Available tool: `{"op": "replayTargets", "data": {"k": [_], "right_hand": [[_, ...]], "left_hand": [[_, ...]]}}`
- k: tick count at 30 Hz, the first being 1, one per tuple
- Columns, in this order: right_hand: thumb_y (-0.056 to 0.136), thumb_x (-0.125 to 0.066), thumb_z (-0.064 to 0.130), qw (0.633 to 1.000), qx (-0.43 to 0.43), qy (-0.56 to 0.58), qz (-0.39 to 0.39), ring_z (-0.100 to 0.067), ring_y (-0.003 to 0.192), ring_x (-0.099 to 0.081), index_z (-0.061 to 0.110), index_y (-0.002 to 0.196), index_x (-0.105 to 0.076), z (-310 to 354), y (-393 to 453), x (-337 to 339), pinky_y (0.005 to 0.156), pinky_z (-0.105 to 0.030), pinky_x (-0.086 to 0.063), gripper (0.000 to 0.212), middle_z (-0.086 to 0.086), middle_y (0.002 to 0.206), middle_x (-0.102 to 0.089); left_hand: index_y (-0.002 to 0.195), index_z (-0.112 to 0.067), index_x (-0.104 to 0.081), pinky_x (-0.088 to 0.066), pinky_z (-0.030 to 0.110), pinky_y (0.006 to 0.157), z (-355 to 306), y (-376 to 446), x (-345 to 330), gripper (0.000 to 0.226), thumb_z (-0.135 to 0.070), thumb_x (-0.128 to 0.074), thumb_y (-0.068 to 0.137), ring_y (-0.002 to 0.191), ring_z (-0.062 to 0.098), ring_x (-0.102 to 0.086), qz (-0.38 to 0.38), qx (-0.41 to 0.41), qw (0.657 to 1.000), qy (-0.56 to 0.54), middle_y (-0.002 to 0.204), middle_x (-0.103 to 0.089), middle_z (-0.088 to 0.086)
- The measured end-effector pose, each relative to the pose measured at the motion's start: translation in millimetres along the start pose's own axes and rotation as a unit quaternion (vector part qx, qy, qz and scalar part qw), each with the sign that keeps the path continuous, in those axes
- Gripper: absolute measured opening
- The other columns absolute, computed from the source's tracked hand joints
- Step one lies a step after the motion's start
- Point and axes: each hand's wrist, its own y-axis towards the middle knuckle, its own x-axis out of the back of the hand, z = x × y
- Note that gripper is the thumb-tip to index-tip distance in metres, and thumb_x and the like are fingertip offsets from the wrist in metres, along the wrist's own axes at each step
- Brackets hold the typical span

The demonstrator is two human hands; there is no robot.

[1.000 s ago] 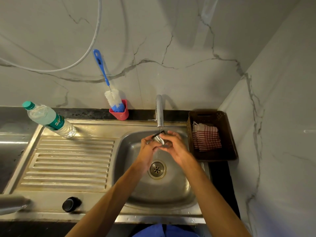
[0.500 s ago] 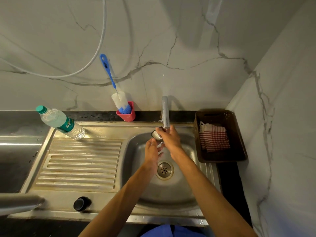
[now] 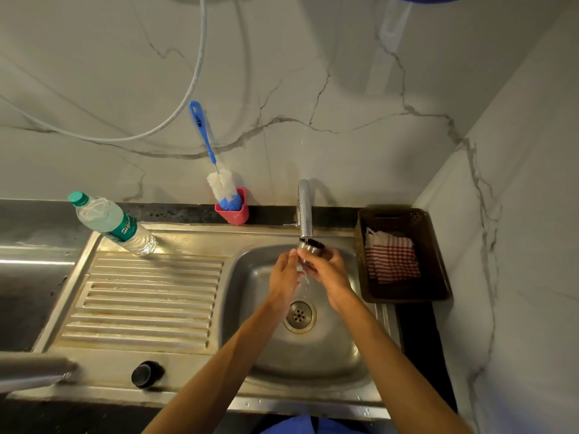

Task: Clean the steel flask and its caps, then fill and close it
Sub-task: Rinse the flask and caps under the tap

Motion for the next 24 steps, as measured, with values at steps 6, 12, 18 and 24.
{"op": "replayTargets", "data": {"k": [6,12,18,24], "right_hand": [[0.095,-0.07,0.045,0.995,-0.047,-0.083,-0.04,-0.023,0.089,-0.078,0.018,0.102,-0.071,9,9,-32,0.08,-0.041,-0.065,0.028,-0.009,0.098,-0.079],[0.072,-0.093,0.018,0.985,0.063,-0.158,-0.011,-0.012,0.103,-0.069,0.025,0.122,-0.053,-5,4,-25,0.09,-0.031,-0.06,0.064,0.004,0.114,-0.07],[0.076,-0.089,0.022,0.943,0.156,-0.281,-0.088,-0.007,0.104,-0.063,0.024,0.133,-0.057,-12,1,-15,0.078,-0.013,-0.045,0.065,0.003,0.121,-0.065],[0.078,-0.088,0.027,0.92,0.18,-0.312,-0.155,-0.007,0.094,-0.066,0.025,0.124,-0.062,-19,-6,-22,0.077,-0.016,-0.051,0.053,0.016,0.1,-0.064]], "left_hand": [[0.135,-0.03,-0.065,-0.052,0.019,0.085,0,1,16,0.031,-0.029,-0.066,0.104,0.107,0.006,-0.067,-0.011,-0.119,0.987,0.109,0.117,-0.072,-0.007],[0.129,-0.029,-0.071,-0.055,0.025,0.085,14,2,36,0.025,-0.027,-0.063,0.106,0.107,0.01,-0.069,0.001,-0.089,0.992,0.093,0.116,-0.075,-0.007],[0.124,-0.026,-0.065,-0.055,0.026,0.084,27,1,27,0.018,-0.021,-0.061,0.107,0.106,0.016,-0.07,-0.027,-0.087,0.993,0.077,0.119,-0.071,-0.001],[0.127,-0.017,-0.058,-0.053,0.022,0.078,34,0,23,0.018,-0.017,-0.051,0.11,0.1,0.02,-0.069,-0.084,-0.106,0.99,0.046,0.116,-0.068,0.004]]}}
